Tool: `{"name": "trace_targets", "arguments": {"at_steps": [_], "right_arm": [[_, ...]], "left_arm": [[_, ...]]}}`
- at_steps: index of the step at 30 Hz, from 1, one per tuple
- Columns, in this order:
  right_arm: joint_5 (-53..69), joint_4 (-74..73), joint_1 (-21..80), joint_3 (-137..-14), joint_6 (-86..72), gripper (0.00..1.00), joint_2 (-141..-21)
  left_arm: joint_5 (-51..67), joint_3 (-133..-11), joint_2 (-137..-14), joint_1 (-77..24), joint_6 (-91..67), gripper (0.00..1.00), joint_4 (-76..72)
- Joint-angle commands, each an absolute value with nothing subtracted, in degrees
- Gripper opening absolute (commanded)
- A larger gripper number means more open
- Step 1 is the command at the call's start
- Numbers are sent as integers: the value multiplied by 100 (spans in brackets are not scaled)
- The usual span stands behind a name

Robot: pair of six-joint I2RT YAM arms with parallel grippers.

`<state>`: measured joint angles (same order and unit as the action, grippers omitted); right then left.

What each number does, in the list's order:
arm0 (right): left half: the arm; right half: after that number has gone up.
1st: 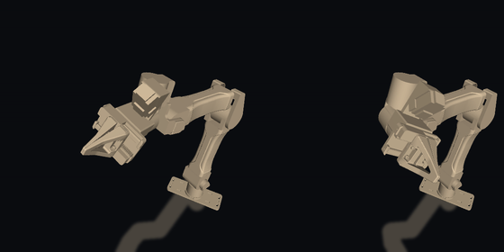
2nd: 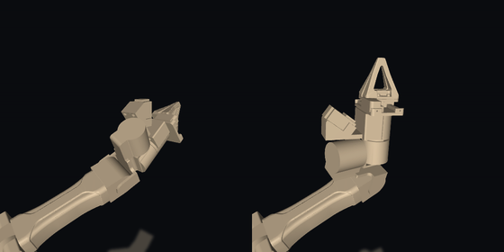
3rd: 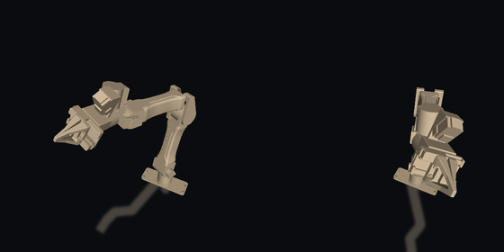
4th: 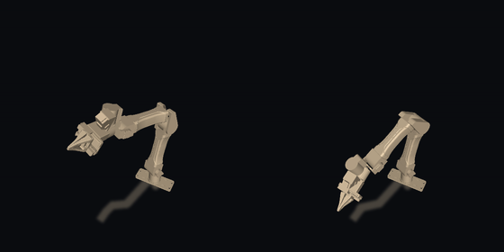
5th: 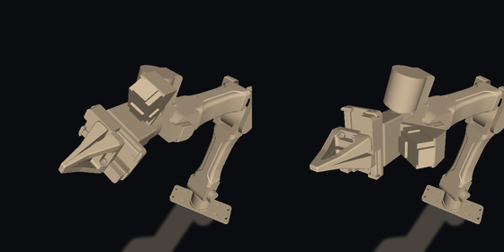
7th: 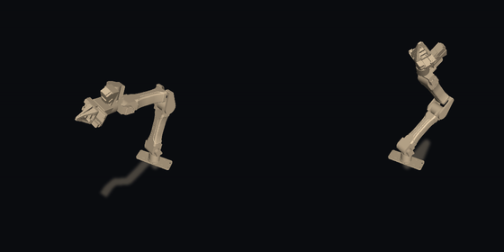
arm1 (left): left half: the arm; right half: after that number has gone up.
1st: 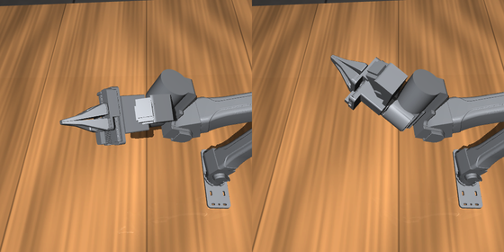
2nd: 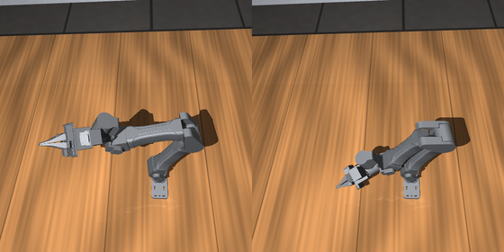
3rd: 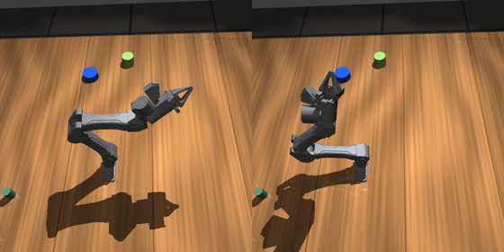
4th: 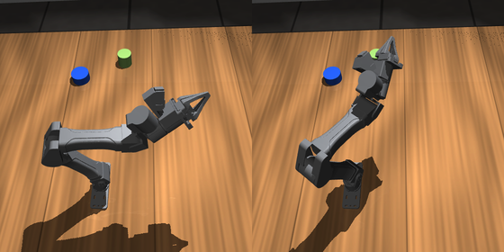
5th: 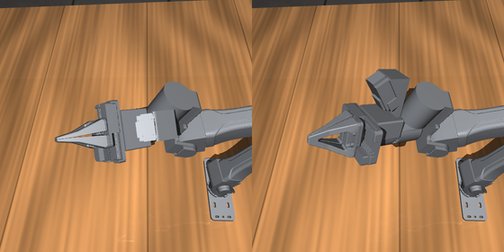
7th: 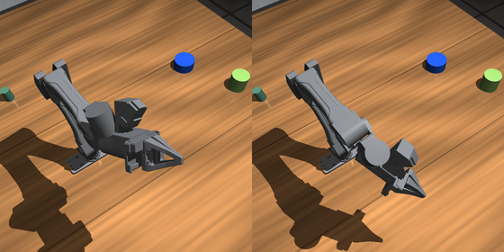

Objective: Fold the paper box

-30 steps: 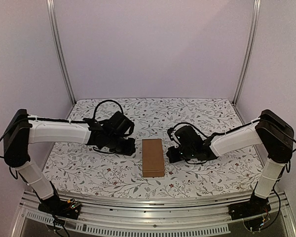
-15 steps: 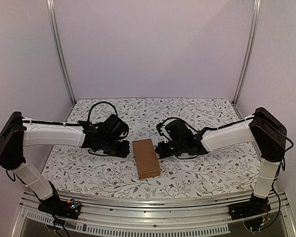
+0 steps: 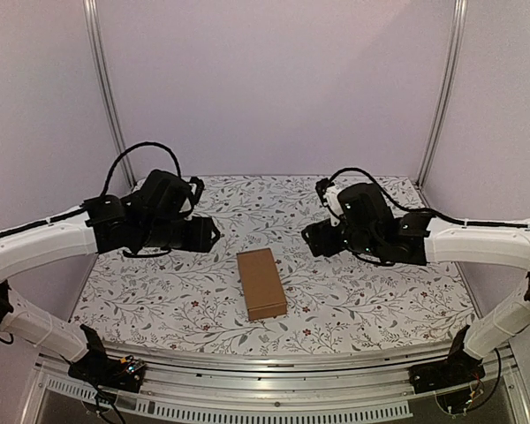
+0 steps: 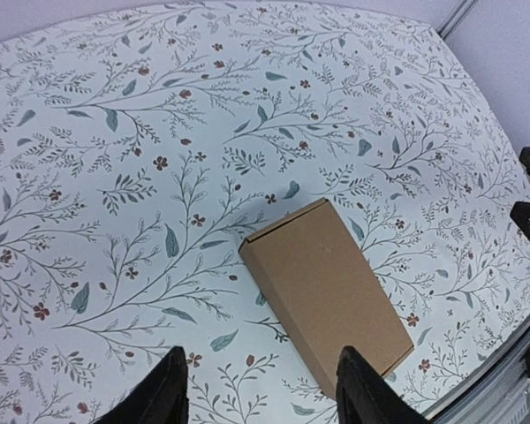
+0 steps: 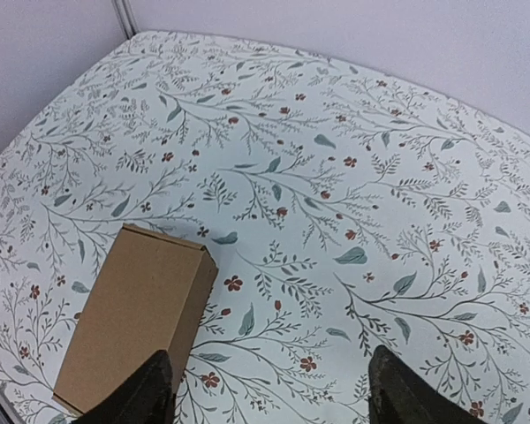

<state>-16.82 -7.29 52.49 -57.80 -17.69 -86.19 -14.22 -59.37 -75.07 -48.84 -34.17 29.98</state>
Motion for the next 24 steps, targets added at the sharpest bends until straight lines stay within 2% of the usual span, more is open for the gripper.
{"name": "trace_targets", "arguments": {"at_steps": [1,5,8,12,16,20,24], "right_arm": [[-2760,-1262,5188,-5565,-1063,99,-7643],[-3250,-1779,5099,-5690,-665,99,-7108],[-3339,-2288,4894,-5929,-467,99,-6845],[-2492,-3425,3958,-6582,-1010,99,-6759],[-1379,-3814,2645,-6782,-1397,99,-6649],[-23,-3951,1305,-6713,-1869,99,-6461],[169,-3972,1081,-6447,-1724,99,-6151]], "left_arm": [[-1871,-6314,-6905,-4802,-3025,63,3512],[-2081,-6861,-6733,-4769,-2676,81,4026],[-2170,-7339,-6732,-4698,-2382,99,4411],[-2116,-7930,-6733,-4415,-2009,100,4809],[-1847,-8067,-6732,-3766,-1815,100,4827],[-1079,-7592,-6688,-2696,-1902,100,4480],[-941,-6870,-6444,-2174,-1901,99,3880]]}}
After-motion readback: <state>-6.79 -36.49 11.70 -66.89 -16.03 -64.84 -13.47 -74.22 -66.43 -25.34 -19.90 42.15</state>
